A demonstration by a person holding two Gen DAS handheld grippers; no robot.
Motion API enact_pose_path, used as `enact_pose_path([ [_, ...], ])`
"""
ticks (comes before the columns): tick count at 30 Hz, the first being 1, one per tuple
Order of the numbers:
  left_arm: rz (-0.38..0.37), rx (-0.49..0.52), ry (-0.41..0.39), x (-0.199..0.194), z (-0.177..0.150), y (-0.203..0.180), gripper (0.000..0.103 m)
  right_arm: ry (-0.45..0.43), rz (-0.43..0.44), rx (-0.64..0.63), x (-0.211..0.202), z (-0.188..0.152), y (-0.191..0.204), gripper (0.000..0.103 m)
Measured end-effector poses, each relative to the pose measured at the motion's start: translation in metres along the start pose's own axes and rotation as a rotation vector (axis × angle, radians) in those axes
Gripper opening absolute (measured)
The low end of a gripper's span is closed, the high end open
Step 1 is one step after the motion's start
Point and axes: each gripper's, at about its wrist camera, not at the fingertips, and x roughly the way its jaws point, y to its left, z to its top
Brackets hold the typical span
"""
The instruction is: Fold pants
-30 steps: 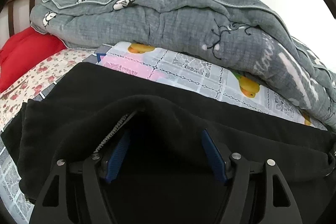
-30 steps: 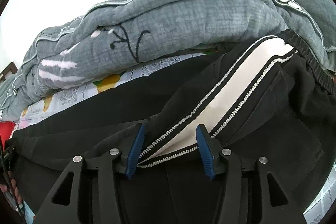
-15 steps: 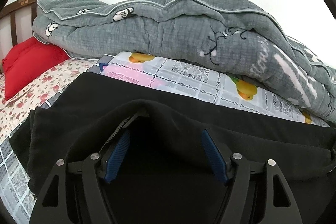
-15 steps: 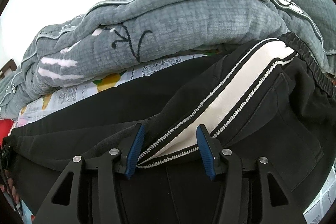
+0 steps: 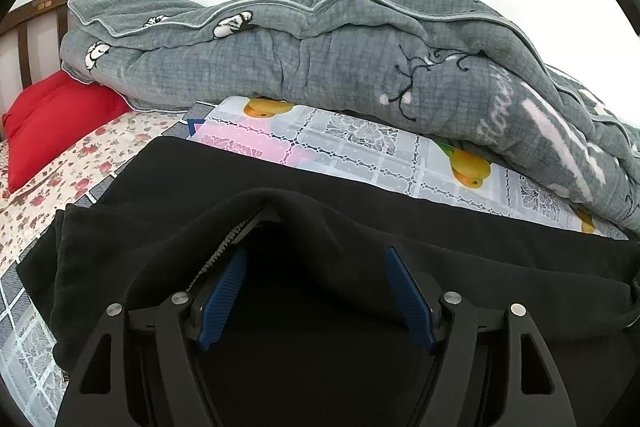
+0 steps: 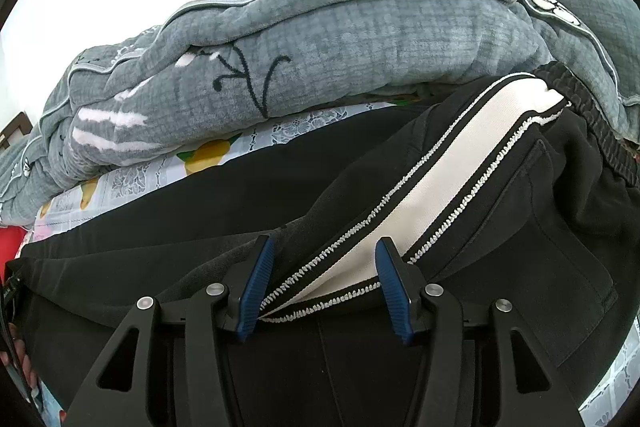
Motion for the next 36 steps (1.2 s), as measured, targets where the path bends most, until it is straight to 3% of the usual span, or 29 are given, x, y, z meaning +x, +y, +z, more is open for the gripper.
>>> enact_pose_path([
  [27,-0.013,0.016,-0.017,-0.003,0.002,-0.001,0.073,-0.006,0.002,-0.001,-0.001,0.000,0.000,0.053],
  [36,-0.019,0.027,-0.030,-0.005,0.002,-0.003,0.075,-0.029,-0.008,-0.071,-0.005,-0.004,0.013,0.058],
])
